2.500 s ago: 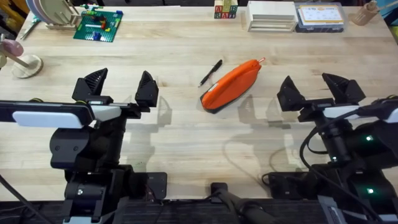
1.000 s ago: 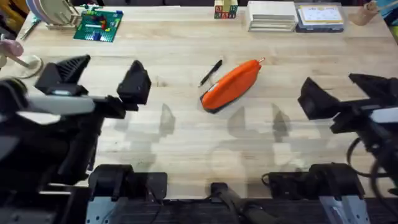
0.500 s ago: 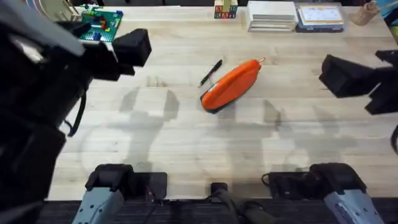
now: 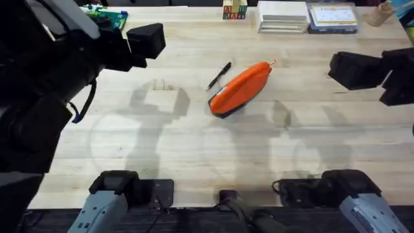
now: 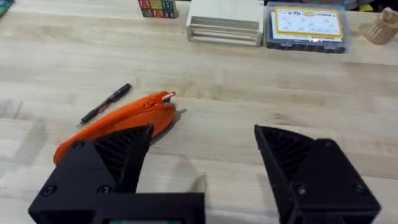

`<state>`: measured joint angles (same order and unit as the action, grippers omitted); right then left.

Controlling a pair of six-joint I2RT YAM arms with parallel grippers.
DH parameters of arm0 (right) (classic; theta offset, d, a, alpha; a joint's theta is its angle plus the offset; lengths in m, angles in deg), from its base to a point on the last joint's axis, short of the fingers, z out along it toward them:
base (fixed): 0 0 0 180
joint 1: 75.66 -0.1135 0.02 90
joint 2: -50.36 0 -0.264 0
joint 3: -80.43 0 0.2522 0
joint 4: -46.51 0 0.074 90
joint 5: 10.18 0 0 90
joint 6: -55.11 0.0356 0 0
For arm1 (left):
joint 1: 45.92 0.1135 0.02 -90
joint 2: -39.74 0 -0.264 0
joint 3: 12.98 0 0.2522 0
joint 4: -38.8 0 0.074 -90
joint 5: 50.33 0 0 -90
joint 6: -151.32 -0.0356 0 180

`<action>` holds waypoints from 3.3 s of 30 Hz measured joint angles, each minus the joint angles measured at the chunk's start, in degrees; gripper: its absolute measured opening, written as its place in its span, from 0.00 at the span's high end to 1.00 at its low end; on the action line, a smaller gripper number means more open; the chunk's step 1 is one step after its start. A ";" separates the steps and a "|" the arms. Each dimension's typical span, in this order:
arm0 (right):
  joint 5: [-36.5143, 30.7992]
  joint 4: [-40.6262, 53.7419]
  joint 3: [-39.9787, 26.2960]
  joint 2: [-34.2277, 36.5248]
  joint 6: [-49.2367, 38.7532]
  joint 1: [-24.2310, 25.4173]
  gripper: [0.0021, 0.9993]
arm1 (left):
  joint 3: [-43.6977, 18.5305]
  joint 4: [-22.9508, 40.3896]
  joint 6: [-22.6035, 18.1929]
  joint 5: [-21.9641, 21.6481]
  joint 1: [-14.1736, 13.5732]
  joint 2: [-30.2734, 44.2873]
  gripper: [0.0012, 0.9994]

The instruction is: Unzip the bag, pick up the pens from the table one at a time and place them inside, then zip the bag closed.

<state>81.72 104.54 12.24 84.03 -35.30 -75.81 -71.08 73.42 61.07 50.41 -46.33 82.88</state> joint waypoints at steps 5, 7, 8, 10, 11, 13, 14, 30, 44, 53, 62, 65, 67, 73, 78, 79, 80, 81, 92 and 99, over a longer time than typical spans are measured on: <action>0.51 0.00 -0.02 0.02 0.01 0.00 0.00 | -0.04 0.71 -0.21 2.31 0.00 0.00 0.01; 0.58 0.00 -0.02 0.02 -0.02 0.00 0.00 | -0.09 3.48 -2.40 7.63 0.00 0.00 0.01; 0.63 0.00 -0.04 0.02 -0.01 0.00 0.00 | -0.09 4.30 -3.17 8.95 0.00 0.00 0.01; 0.71 -0.08 -0.04 0.02 0.01 0.00 0.00 | -0.15 6.54 -5.44 12.01 0.00 0.00 0.01; 0.71 -0.16 -0.04 0.02 -0.01 0.00 0.00 | -0.20 7.74 -6.76 13.55 0.00 0.00 0.01; 0.71 -0.30 -0.04 0.02 -0.01 0.00 0.00 | -0.24 9.96 -9.31 16.28 0.00 0.00 0.01; 0.71 -0.37 -0.04 0.00 0.01 0.00 0.00 | -0.24 10.78 -10.44 17.44 0.00 0.00 0.01; 0.71 -0.48 -0.04 0.02 0.01 0.00 0.00 | -0.31 17.51 -31.04 30.02 -11.31 3.37 0.01; 0.71 -0.48 -0.04 0.02 0.01 0.00 0.00 | -0.31 17.02 -32.37 27.07 -20.87 12.88 0.01; 0.71 -0.46 -0.04 0.02 0.01 0.00 0.00 | -0.33 15.48 -32.31 17.93 -25.42 16.25 0.01; 0.71 -0.48 -0.04 0.02 0.01 0.00 0.00 | -0.33 7.90 -23.68 10.28 -29.38 24.48 0.01; 0.71 -0.48 -0.04 0.02 0.01 0.00 0.00 | -0.33 7.03 -20.70 9.56 -29.91 26.49 0.01; 0.71 -0.46 -0.04 0.02 0.01 0.00 0.00 | -0.33 6.49 -18.75 9.20 -29.94 27.78 0.01; 0.73 -0.48 -0.04 0.02 0.01 0.00 0.00 | -0.33 2.61 -12.63 8.62 -29.94 30.77 0.01; 0.73 -0.48 -0.04 0.02 0.01 0.00 0.00 | -0.33 1.88 -9.69 8.46 -29.94 31.54 0.01; 0.73 -0.47 -0.04 0.02 0.01 0.00 0.00 | -0.33 2.00 -9.41 8.46 -29.94 31.54 0.01; 0.73 -0.46 -0.04 0.02 0.01 0.00 0.00 | -0.37 2.39 -9.16 8.46 -29.94 31.54 0.01; 0.73 -0.48 -0.04 0.02 0.01 0.00 0.00 | -0.39 3.06 -9.00 8.45 -29.94 31.54 0.01; 0.73 -0.46 -0.04 0.02 0.01 0.00 0.00 | -0.39 6.84 -6.54 8.40 -29.94 31.54 0.01; 0.73 -0.48 -0.04 0.02 0.01 0.00 0.00 | -0.39 6.29 -6.14 8.24 -29.94 31.58 0.01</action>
<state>82.45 104.06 12.19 84.05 -35.29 -75.81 -71.47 79.72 54.93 58.65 -76.27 114.46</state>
